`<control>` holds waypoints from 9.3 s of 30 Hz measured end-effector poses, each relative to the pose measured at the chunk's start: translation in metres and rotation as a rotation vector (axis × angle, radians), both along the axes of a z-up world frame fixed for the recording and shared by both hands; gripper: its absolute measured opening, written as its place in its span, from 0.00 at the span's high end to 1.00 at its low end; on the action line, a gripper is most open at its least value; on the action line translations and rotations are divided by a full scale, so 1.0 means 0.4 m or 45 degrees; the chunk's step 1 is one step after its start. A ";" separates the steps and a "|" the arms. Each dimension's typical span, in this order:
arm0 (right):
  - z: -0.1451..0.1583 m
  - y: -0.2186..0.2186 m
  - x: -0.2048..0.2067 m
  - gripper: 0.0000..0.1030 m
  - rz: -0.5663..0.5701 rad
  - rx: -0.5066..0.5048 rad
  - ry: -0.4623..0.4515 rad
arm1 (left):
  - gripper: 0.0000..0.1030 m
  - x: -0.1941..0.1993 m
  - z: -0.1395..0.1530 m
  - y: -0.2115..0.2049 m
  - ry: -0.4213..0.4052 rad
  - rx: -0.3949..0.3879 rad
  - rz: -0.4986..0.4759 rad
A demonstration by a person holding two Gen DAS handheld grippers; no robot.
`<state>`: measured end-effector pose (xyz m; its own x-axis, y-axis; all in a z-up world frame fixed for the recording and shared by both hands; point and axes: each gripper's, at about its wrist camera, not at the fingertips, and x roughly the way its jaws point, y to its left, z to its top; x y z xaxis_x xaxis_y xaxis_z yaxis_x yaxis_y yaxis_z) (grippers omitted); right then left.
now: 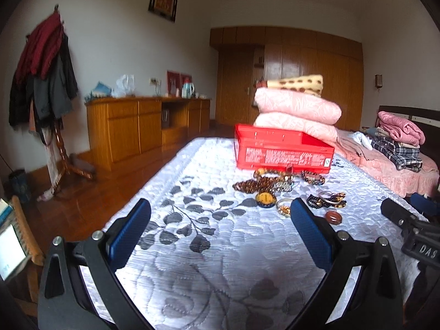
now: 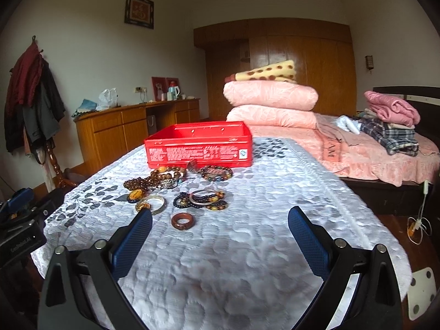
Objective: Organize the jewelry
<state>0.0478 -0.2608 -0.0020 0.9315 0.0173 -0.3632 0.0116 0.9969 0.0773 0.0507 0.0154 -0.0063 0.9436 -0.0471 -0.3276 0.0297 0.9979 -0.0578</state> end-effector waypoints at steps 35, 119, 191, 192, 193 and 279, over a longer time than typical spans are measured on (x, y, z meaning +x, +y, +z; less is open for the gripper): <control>-0.034 0.018 0.206 0.71 0.151 0.012 0.339 | 0.05 0.222 -0.022 -0.121 0.328 0.026 -0.158; 0.169 -0.074 0.661 0.71 0.230 0.115 0.297 | 0.88 0.686 0.172 -0.253 0.400 -0.076 -0.333; -0.023 -0.120 0.264 0.48 0.089 0.212 0.357 | 0.43 0.299 -0.078 -0.253 0.580 0.085 -0.161; -0.024 -0.120 0.264 0.48 0.091 0.212 0.357 | 0.48 0.298 -0.077 -0.254 0.578 0.083 -0.162; -0.025 -0.118 0.265 0.48 0.097 0.209 0.359 | 0.54 0.297 -0.077 -0.253 0.574 0.079 -0.160; -0.026 -0.062 0.307 0.55 0.152 0.087 0.534 | 0.54 0.313 -0.014 -0.142 0.431 0.025 -0.134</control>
